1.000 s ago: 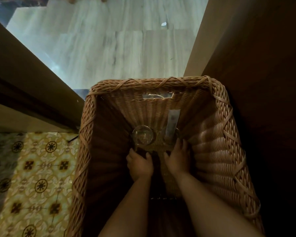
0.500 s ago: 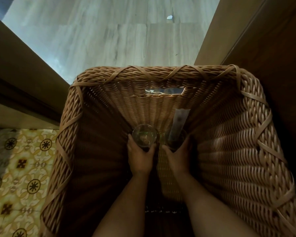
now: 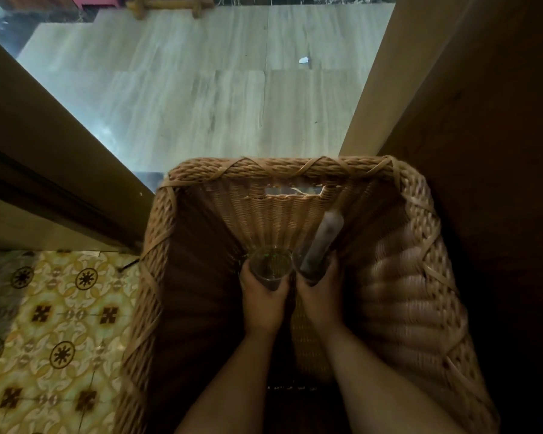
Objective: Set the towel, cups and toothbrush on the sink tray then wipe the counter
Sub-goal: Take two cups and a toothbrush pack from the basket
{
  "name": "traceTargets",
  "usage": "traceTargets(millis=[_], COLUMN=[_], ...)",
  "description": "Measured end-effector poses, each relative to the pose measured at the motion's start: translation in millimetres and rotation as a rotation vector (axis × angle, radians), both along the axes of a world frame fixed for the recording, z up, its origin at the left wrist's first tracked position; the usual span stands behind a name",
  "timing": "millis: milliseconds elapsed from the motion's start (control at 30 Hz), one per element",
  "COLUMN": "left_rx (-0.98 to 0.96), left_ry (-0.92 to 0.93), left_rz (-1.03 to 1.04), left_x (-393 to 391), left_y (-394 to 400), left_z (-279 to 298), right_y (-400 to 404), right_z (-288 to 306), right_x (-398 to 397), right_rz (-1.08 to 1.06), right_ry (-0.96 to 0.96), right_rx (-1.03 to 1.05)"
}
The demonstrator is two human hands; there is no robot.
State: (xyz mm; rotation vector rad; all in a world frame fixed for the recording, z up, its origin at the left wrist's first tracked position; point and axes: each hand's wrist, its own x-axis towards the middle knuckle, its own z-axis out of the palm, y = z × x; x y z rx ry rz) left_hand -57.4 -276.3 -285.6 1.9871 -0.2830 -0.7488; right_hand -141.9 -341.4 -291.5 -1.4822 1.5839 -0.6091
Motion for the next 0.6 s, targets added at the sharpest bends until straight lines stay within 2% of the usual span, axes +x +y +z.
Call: traceTargets(millis=[167, 367, 500, 600], left_rx=[-0.042, -0.251, -0.399, -0.43], left_ry=[-0.078, -0.276, -0.359, -0.416], left_rz=[-0.004, -0.113, -0.007, 0.124], left_x=[-13.5, 1.5, 24.5, 49.6], left_y=[30.3, 74.7, 102.4, 132.6], left_z=[108.0, 234.4, 301.8, 329.5], right_y=[23.1, 34.2, 50.8, 72.0], right_z=[107.7, 243.0, 317.4, 352.8], right_x=[-9.6, -21.9, 4.5, 40.9], right_rz=[0.107, 0.292, 0.443, 0.54], right_ry=[0.025, -0.031, -0.104, -0.096], right_rx=[0.01, -0.242, -0.368, -0.342])
